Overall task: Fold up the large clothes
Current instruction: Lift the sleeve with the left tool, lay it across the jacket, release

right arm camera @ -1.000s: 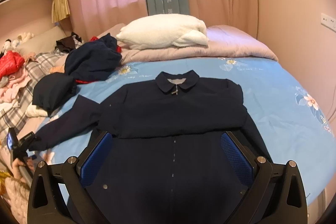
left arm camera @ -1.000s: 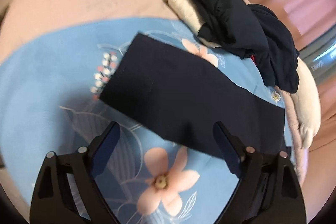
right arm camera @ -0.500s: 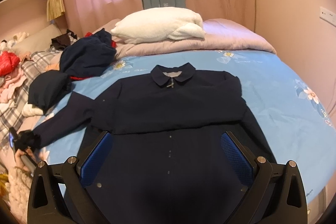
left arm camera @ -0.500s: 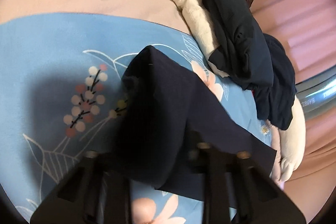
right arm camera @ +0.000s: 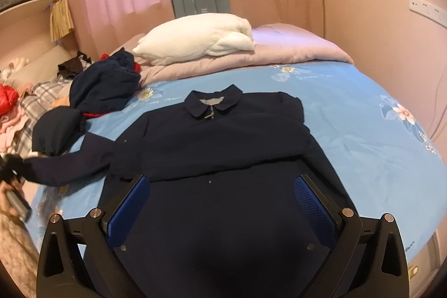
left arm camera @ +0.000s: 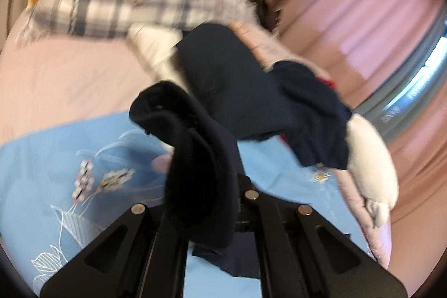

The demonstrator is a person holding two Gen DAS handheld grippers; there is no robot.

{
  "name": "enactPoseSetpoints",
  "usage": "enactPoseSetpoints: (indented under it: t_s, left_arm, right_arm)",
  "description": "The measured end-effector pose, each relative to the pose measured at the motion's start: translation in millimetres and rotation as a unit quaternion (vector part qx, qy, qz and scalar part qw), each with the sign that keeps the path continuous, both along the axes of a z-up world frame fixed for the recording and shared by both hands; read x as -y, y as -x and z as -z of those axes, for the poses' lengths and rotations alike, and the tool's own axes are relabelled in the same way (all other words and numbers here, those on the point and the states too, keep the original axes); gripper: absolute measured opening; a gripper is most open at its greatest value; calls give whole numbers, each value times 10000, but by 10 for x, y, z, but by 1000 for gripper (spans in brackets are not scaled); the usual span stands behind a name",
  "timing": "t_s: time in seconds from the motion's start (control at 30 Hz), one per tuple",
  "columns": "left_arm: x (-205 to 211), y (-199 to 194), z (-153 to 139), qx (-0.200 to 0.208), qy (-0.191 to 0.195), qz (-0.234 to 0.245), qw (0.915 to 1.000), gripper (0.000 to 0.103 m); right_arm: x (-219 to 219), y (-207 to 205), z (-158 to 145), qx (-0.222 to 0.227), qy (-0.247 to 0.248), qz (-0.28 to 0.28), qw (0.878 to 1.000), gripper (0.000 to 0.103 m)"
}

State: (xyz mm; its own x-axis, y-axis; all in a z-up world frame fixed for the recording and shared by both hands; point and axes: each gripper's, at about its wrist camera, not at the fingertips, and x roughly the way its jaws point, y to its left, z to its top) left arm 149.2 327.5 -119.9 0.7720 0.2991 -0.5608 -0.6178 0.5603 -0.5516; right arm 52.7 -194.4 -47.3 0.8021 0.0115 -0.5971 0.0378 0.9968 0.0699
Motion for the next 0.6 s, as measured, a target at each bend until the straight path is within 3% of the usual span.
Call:
enactPoseSetpoints:
  t_s: [0.27,0.6]
  left_arm:
    - [686,-232,-830,491,-917,715,9920,3]
    - [1624,-557,-1243,650,-1501,1747,9709,3]
  right_arm:
    - [188,100,-2,48,-290,203,9994,102]
    - [364,193,2,112,-242,499,9984,102]
